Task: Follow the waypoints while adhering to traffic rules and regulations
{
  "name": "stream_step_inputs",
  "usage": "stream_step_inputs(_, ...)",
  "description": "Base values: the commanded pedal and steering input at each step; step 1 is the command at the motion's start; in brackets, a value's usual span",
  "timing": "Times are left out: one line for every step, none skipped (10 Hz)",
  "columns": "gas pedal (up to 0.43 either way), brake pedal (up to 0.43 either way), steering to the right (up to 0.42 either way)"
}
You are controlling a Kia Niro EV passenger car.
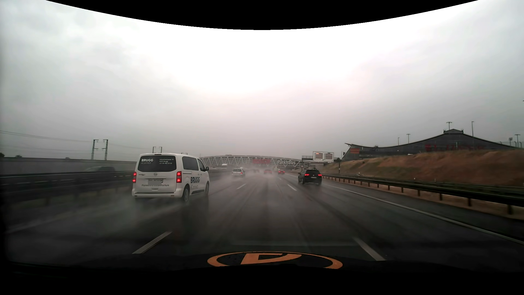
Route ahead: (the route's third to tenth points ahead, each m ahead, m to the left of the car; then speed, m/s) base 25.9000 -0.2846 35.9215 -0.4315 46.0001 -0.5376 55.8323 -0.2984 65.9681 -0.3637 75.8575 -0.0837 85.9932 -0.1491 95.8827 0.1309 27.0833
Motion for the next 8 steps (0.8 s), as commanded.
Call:
stream_step_inputs(0.209, 0.0, 0.0)
stream_step_inputs(0.209, 0.0, -0.001)
stream_step_inputs(0.209, 0.0, -0.001)
stream_step_inputs(0.209, 0.0, -0.001)
stream_step_inputs(0.209, 0.0, -0.001)
stream_step_inputs(0.209, 0.0, -0.001)
stream_step_inputs(0.209, 0.0, -0.001)
stream_step_inputs(0.209, 0.0, -0.001)
